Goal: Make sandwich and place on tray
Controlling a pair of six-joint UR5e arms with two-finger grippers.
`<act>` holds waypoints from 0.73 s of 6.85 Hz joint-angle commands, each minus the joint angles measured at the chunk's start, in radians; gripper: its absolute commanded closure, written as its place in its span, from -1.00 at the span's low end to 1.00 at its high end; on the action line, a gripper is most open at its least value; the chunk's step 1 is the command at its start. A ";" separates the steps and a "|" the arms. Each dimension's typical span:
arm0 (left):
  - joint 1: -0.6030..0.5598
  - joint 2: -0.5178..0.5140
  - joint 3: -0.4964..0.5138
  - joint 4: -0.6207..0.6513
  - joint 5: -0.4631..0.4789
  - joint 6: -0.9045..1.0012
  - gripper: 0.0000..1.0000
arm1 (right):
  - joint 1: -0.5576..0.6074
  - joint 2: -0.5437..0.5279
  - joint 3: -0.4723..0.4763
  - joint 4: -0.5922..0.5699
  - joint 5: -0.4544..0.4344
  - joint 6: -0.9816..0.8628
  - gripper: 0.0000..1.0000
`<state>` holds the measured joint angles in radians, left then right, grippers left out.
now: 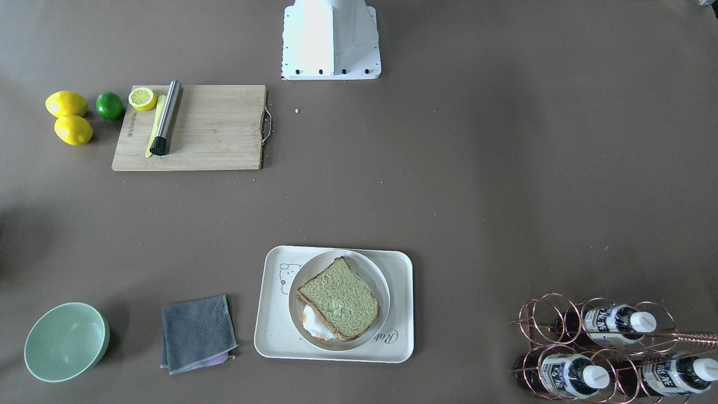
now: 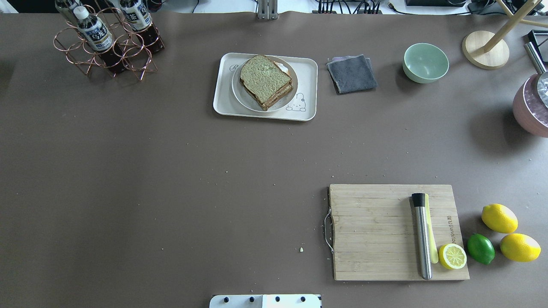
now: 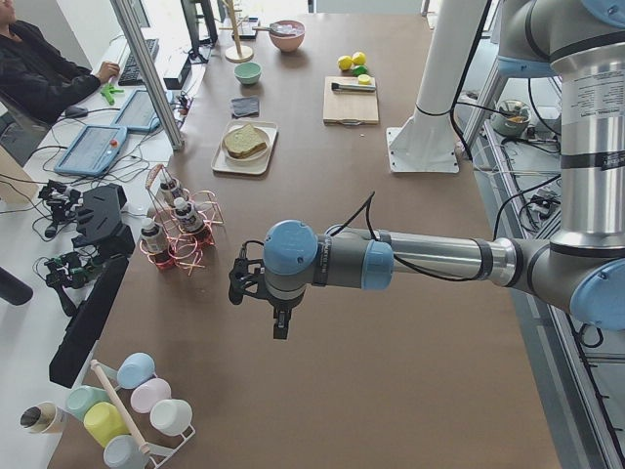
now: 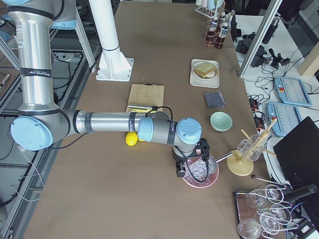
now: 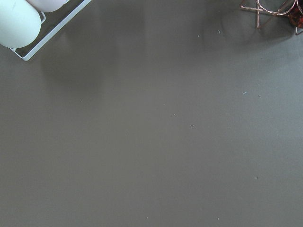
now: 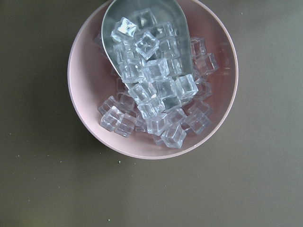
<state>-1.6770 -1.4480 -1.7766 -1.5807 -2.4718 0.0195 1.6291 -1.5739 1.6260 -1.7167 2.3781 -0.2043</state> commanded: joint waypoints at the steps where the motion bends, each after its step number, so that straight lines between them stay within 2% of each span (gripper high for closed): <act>1: -0.001 0.011 -0.009 -0.001 0.001 -0.001 -0.93 | 0.000 -0.003 0.003 0.002 0.001 -0.001 -0.99; 5: -0.001 0.000 -0.011 0.002 -0.002 -0.004 -0.93 | 0.000 -0.006 0.018 0.003 0.001 0.005 -0.99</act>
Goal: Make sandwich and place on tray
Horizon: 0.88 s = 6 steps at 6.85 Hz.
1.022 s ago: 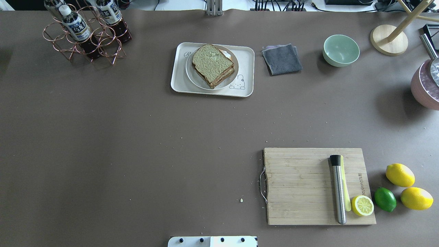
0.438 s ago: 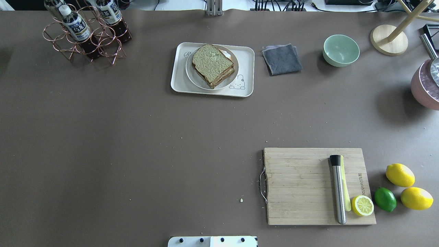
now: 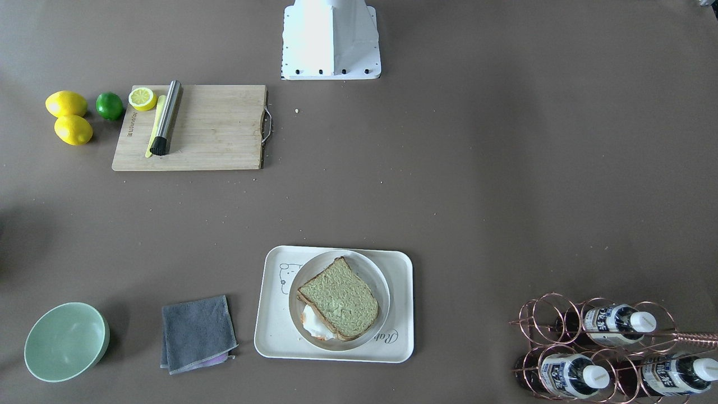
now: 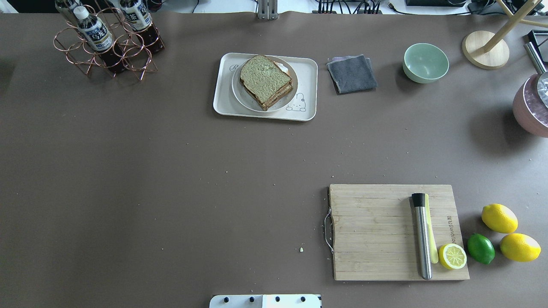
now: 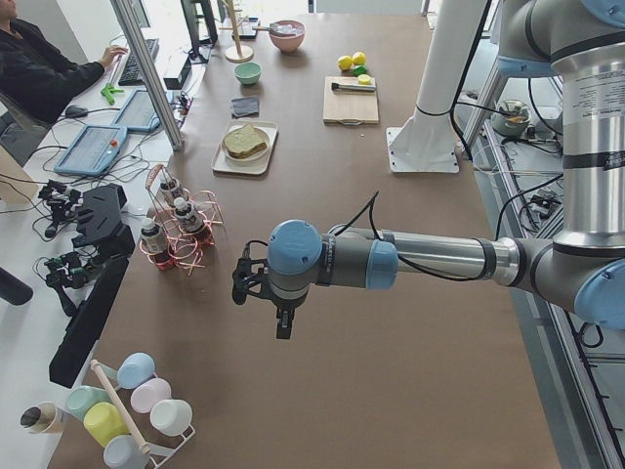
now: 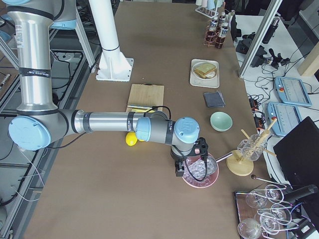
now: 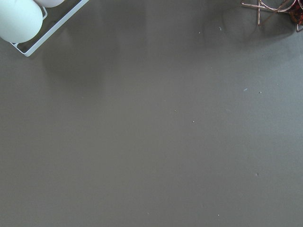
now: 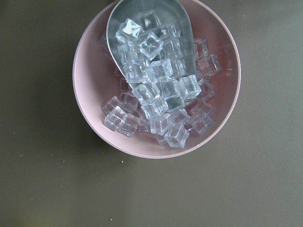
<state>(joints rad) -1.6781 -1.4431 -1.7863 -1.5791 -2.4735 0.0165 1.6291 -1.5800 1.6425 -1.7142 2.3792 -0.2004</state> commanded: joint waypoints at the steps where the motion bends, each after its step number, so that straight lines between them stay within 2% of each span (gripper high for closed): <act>1: 0.000 -0.006 -0.001 0.002 -0.001 -0.001 -0.93 | 0.000 0.000 0.000 0.001 0.000 -0.001 -0.99; 3: 0.000 -0.019 -0.007 -0.001 -0.001 0.000 -0.93 | -0.003 0.003 0.000 0.001 0.000 -0.002 -0.99; 6: 0.003 -0.023 -0.004 -0.001 0.005 0.003 -0.93 | -0.006 0.000 0.056 0.004 0.005 0.001 -0.99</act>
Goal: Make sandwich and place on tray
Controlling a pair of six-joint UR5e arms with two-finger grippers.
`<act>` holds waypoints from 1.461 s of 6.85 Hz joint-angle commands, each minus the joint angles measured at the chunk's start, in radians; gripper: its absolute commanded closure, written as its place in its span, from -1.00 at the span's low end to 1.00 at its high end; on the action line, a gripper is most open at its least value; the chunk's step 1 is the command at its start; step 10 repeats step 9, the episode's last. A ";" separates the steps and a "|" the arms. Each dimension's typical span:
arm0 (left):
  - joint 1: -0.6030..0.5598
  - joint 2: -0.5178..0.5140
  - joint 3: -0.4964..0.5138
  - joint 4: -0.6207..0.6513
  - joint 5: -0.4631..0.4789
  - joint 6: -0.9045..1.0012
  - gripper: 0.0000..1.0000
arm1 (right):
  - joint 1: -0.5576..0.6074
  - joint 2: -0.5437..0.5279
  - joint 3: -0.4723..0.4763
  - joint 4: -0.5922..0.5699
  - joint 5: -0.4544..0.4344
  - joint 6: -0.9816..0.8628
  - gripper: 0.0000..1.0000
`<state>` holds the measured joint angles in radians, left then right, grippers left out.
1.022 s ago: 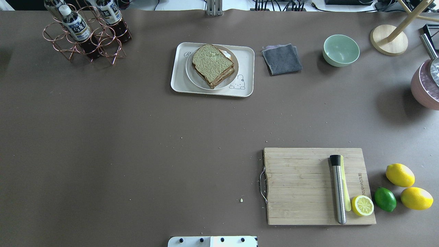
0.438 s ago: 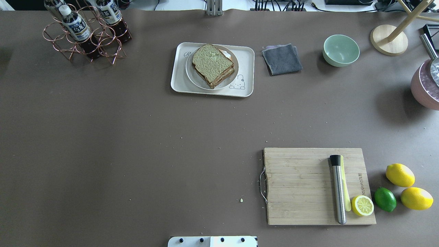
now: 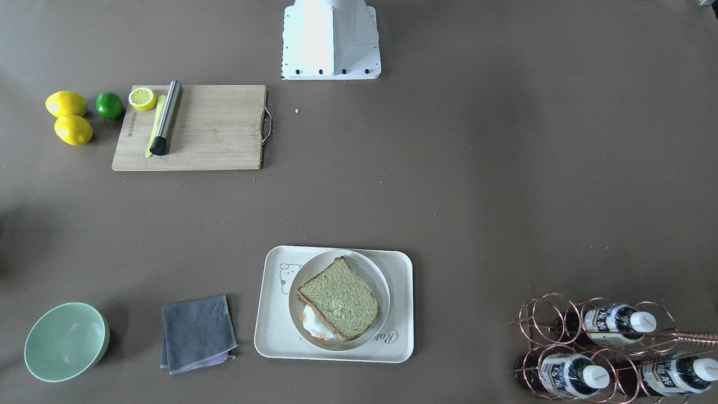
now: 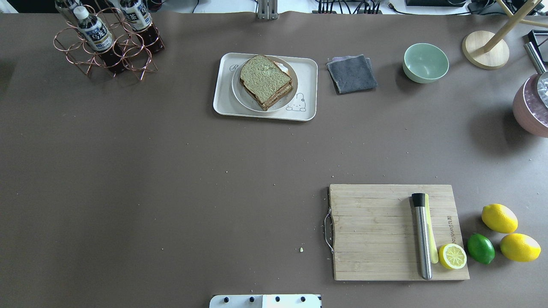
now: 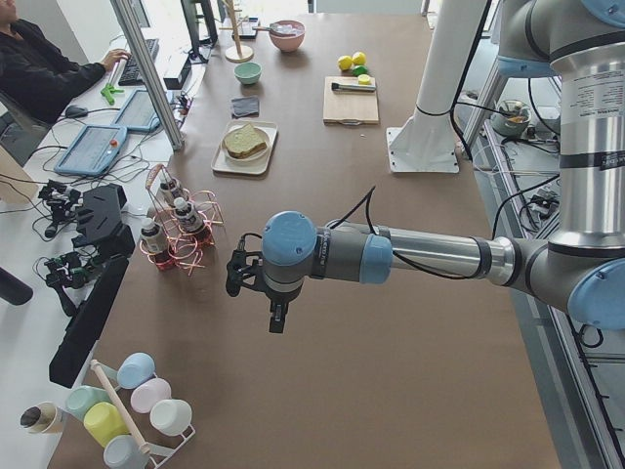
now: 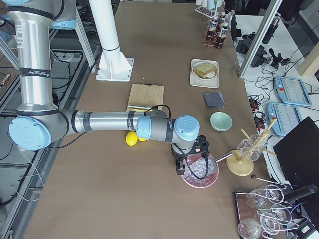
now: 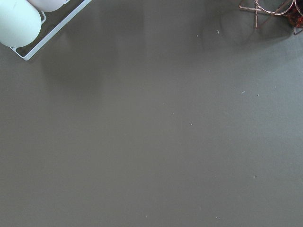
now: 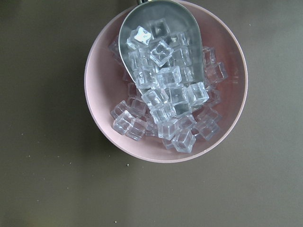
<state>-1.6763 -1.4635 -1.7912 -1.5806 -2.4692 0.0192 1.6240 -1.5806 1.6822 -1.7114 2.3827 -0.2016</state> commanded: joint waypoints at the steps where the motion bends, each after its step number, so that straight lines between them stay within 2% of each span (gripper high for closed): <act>1: 0.004 -0.003 -0.011 0.001 0.003 0.001 -0.93 | -0.007 0.022 0.010 -0.002 -0.009 0.002 -0.99; 3: 0.010 -0.012 -0.011 0.001 0.004 0.002 -0.93 | -0.006 0.016 -0.001 -0.007 -0.010 0.004 -0.99; 4: 0.012 -0.012 -0.011 0.001 0.003 0.001 -0.93 | -0.007 0.017 -0.019 0.001 -0.013 0.069 -0.99; 10: 0.006 -0.026 -0.010 0.001 0.006 -0.021 -0.94 | -0.007 0.024 -0.001 0.004 0.000 0.082 -0.99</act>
